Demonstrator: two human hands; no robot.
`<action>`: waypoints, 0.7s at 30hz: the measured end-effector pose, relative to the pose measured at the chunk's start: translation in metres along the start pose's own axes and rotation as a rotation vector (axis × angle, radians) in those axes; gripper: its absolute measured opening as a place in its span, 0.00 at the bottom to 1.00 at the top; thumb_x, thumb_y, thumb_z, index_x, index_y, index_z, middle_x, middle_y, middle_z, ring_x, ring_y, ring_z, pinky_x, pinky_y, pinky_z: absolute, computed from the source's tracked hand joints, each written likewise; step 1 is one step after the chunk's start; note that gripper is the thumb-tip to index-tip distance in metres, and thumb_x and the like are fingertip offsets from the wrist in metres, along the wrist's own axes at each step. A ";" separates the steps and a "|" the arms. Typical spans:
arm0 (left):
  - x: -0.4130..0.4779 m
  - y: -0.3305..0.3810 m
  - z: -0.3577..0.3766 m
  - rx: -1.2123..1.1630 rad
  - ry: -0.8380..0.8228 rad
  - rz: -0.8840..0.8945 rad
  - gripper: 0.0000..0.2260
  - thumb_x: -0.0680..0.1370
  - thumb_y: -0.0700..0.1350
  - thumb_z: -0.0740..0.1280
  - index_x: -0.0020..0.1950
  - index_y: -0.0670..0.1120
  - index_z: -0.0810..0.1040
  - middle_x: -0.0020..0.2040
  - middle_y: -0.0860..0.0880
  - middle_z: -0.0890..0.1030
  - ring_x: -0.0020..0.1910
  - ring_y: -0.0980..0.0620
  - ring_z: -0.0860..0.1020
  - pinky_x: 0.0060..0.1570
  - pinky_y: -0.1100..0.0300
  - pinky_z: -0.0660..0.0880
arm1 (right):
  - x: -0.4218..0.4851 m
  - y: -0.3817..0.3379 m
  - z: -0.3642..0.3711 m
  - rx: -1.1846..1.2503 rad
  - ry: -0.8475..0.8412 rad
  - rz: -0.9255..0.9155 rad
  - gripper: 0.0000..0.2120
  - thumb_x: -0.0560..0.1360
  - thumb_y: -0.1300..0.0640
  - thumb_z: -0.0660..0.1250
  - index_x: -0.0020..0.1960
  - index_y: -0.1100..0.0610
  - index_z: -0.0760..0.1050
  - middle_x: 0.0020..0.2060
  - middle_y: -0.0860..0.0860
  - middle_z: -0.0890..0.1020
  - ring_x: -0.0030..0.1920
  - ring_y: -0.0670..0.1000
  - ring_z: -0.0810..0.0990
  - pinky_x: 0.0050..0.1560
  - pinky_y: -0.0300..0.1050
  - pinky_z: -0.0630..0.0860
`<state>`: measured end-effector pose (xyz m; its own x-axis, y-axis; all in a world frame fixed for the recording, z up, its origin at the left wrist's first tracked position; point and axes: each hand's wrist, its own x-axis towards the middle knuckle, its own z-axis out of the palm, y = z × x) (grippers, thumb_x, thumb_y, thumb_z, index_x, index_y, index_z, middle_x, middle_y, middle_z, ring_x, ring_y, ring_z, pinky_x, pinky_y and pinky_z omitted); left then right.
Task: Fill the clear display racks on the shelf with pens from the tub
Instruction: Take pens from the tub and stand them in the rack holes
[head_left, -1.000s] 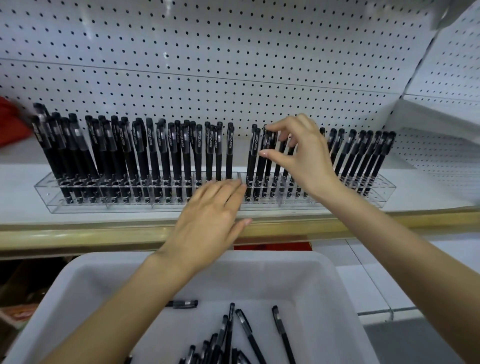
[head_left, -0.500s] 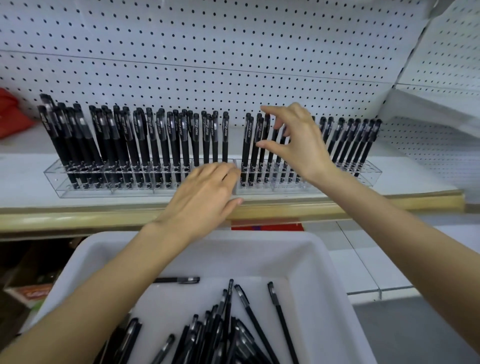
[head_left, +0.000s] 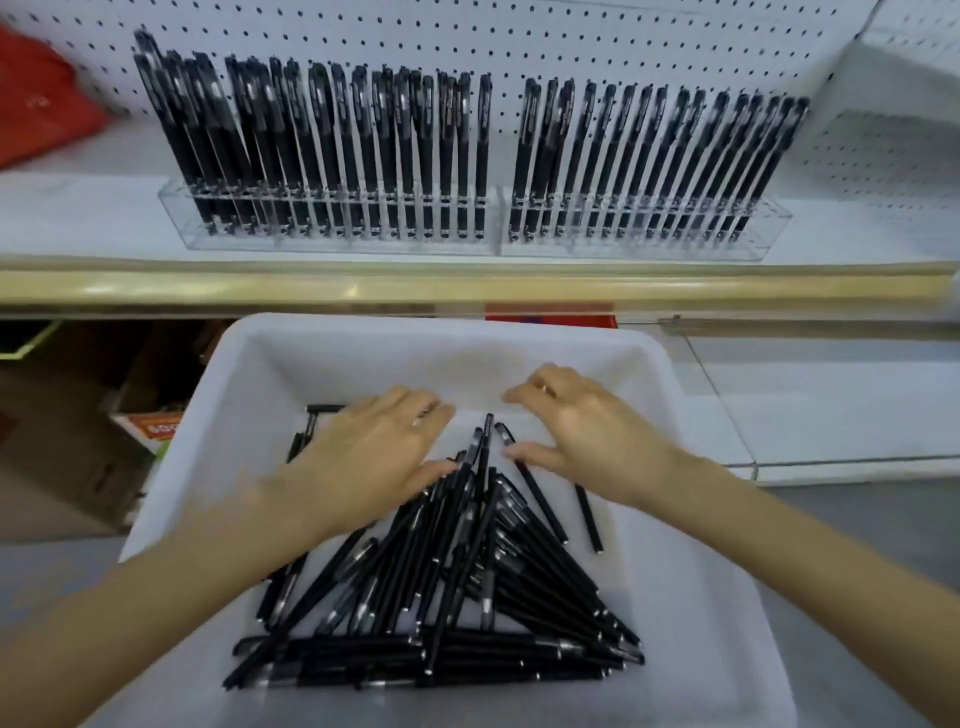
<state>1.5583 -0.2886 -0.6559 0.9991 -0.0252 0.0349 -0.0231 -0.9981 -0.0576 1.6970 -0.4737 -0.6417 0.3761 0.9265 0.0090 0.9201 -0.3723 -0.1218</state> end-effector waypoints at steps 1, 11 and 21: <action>-0.008 0.004 0.010 -0.052 -0.018 -0.024 0.23 0.74 0.60 0.62 0.59 0.45 0.78 0.54 0.48 0.80 0.51 0.48 0.80 0.42 0.55 0.79 | -0.007 -0.005 0.015 0.054 -0.055 0.060 0.29 0.75 0.40 0.63 0.70 0.54 0.66 0.59 0.53 0.70 0.59 0.53 0.71 0.61 0.46 0.70; -0.049 0.027 0.063 -0.513 -0.170 -0.404 0.22 0.77 0.61 0.62 0.64 0.48 0.68 0.52 0.54 0.66 0.51 0.56 0.67 0.54 0.57 0.74 | -0.033 -0.005 0.066 0.382 -0.080 0.672 0.32 0.72 0.45 0.70 0.68 0.59 0.63 0.61 0.58 0.66 0.63 0.58 0.66 0.61 0.46 0.65; -0.044 0.015 0.078 -0.749 -0.054 -0.565 0.10 0.74 0.50 0.71 0.39 0.54 0.71 0.42 0.54 0.73 0.38 0.60 0.73 0.43 0.61 0.73 | -0.021 0.002 0.076 0.408 -0.034 0.743 0.21 0.76 0.55 0.68 0.61 0.64 0.65 0.54 0.61 0.74 0.54 0.60 0.74 0.48 0.46 0.66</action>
<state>1.5165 -0.2982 -0.7362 0.8690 0.4585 -0.1858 0.4676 -0.6384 0.6114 1.6824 -0.4901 -0.7173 0.8579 0.4522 -0.2441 0.3211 -0.8425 -0.4325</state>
